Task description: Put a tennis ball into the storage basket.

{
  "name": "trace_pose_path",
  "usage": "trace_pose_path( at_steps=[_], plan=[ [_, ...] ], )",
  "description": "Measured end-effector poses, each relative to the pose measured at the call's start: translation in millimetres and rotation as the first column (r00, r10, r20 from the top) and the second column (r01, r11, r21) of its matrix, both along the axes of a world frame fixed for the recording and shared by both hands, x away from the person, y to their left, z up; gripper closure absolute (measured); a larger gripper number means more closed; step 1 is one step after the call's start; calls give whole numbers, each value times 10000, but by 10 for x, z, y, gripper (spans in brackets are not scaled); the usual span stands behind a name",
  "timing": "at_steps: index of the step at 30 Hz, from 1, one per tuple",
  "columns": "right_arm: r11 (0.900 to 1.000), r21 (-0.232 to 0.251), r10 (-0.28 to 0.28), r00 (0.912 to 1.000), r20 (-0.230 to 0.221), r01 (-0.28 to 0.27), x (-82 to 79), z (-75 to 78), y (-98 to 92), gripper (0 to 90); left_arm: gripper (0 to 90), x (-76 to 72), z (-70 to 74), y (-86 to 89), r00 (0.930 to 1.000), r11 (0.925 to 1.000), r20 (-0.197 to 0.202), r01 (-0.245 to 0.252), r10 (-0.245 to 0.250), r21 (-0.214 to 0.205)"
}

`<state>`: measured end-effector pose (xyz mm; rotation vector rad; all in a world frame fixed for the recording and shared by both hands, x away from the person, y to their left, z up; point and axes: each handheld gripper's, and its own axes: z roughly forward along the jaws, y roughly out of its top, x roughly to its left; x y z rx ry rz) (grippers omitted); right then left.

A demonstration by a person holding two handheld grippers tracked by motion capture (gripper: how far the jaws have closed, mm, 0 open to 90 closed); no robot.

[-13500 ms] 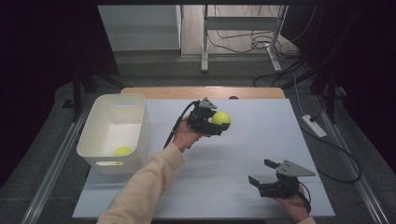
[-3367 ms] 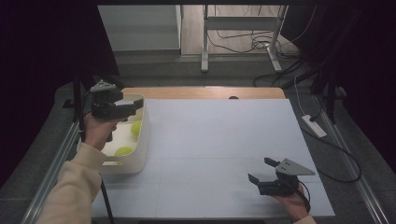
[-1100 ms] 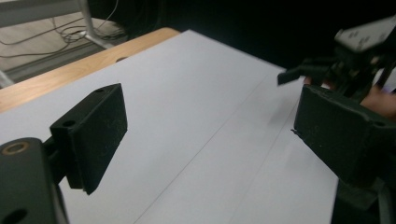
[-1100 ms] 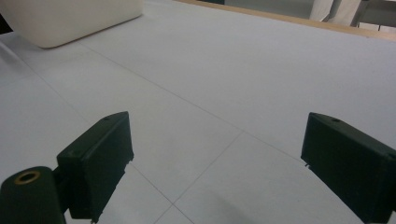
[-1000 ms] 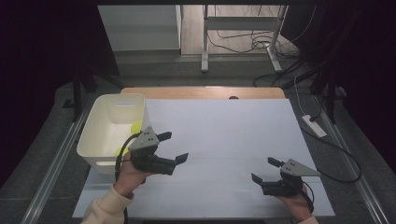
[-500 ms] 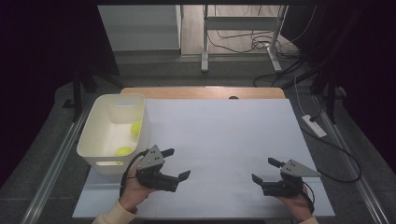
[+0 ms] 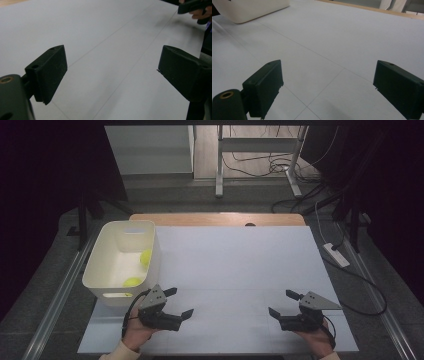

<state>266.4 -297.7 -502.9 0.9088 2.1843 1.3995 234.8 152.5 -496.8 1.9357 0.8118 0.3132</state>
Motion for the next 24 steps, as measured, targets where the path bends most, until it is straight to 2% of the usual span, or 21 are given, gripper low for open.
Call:
trace_pose_path(
  at_steps=[7, 17, 24],
  plan=[
    [9998, 4, 175, 9998, 10, -175, -2, -7, 7, 87, 94, -13, -144, 96, 9998, 9996, -49, -204, 205, 201],
    [9988, -2, 483, 9986, -208, -483, 16, -38, -5, 87, 88, -45, -209, 192, 9994, 9994, -137, -329, 331, 109],
    [9973, 1, 730, 9969, -288, -730, 18, -45, -3, 87, 86, -51, -223, 188, 9995, 9995, -142, -298, 300, 106]
  ],
)
